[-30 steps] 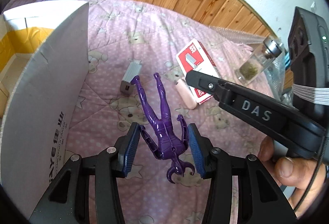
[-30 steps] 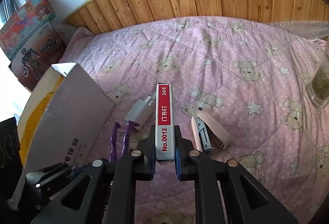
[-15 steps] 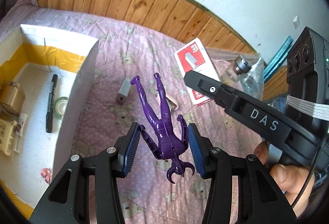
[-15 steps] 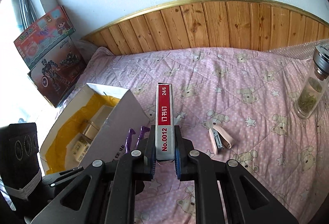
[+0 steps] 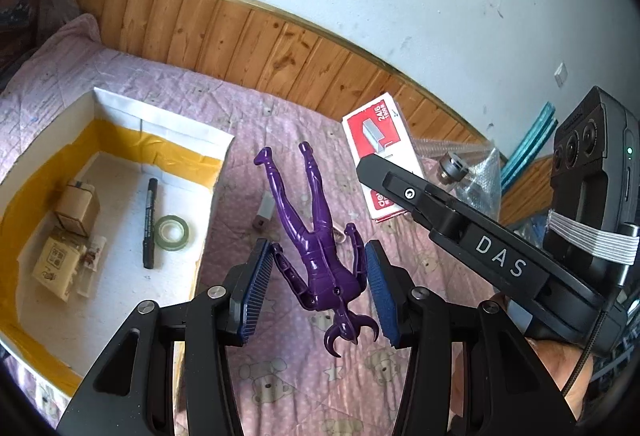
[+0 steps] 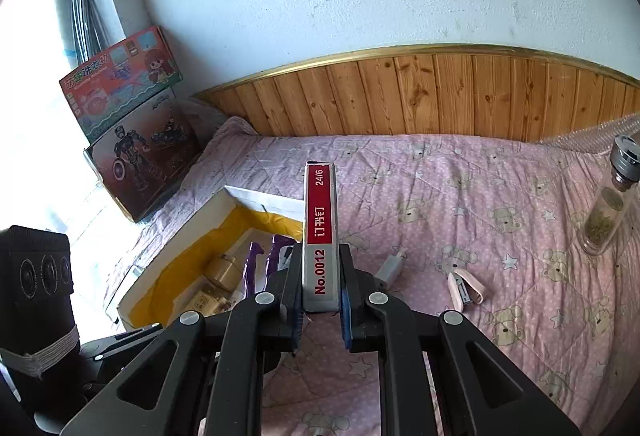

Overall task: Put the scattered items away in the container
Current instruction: 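Carry the purple figure with the left tool while the right tool carries the staple box to the box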

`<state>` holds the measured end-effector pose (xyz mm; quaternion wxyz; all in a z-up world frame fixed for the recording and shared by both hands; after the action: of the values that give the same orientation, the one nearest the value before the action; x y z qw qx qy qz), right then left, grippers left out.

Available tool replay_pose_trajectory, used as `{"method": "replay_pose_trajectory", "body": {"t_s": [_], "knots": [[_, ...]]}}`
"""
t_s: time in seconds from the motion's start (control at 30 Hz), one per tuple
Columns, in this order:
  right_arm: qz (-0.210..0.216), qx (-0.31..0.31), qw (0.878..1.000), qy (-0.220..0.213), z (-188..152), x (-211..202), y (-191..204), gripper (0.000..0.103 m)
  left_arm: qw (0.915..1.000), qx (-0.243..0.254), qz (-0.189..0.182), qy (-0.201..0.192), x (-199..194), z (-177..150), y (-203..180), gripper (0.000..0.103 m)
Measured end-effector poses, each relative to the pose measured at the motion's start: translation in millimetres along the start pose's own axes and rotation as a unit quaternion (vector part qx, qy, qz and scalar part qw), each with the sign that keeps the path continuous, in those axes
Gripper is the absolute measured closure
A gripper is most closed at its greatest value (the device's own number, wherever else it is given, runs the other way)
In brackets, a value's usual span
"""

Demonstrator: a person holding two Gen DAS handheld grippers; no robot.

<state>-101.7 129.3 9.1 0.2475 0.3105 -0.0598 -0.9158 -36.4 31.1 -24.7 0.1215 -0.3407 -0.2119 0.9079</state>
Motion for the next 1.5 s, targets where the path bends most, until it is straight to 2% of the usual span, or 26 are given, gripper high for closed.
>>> {"method": "replay_pose_trajectory", "body": {"t_s": [0.43,0.67,1.07,1.5], "knots": [[0.029,-0.036,0.998,-0.035,4.6,-22.6,68.9,0.088,0.9974,-0.052,0.012,-0.049,-67.9,10.3,48.9,0.054],[0.039,-0.054,0.997,-0.037,0.9,-16.4,95.4,0.088,0.9952,-0.071,0.024,-0.062,-80.4,15.5,71.0,0.054],[0.041,-0.057,0.997,-0.021,-1.0,13.4,103.2,0.088,0.9943,-0.088,0.043,-0.041,-64.2,16.1,102.7,0.054],[0.039,-0.058,0.997,0.013,-8.0,58.8,98.6,0.087,0.9913,-0.114,0.056,0.034,-25.5,4.0,132.7,0.054]]}}
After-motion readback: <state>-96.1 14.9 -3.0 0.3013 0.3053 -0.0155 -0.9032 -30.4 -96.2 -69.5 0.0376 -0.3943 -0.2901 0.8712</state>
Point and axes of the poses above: each gripper's, at about its wrist camera, not at the fingertips, and x roughly the way its jaws point, y to its left, z to its top, the point moved 5 cm from there along x, roughly the way its jaws point, and after that the axes turned 3 degrees about -y, right-handed, at the moved point
